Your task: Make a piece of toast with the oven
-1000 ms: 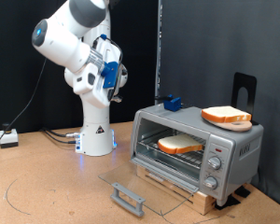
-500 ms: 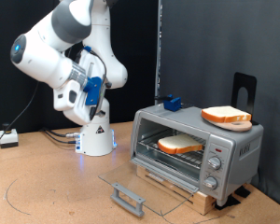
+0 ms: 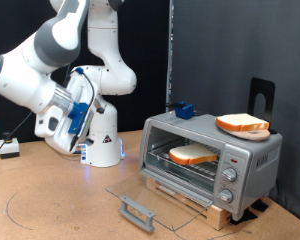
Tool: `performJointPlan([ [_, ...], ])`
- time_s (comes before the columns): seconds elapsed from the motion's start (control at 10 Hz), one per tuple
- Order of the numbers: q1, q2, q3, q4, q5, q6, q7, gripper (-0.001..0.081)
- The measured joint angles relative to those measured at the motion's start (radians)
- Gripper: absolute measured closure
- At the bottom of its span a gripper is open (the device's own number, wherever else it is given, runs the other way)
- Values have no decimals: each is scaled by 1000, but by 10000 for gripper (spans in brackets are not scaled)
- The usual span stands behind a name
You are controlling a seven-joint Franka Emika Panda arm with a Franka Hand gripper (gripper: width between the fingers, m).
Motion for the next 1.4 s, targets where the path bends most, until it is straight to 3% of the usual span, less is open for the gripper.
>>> performJointPlan([
  [0.1, -6, 27, -6, 5, -1, 0, -11, -3],
  [0.3, -9, 31, -7, -18, 17, 91, -66, -3],
  [0.5, -10, 44, -7, -6, -4, 17, -31, -3],
  [0.7, -16, 119, -11, 29, -4, -42, 65, -3],
  [0.9, -15, 204, -11, 40, -9, -2, 109, -3],
  [1.2, -14, 296, -5, 38, -14, 116, 94, -3],
  [1.4, -19, 297, -5, 45, -13, 66, 73, -3],
])
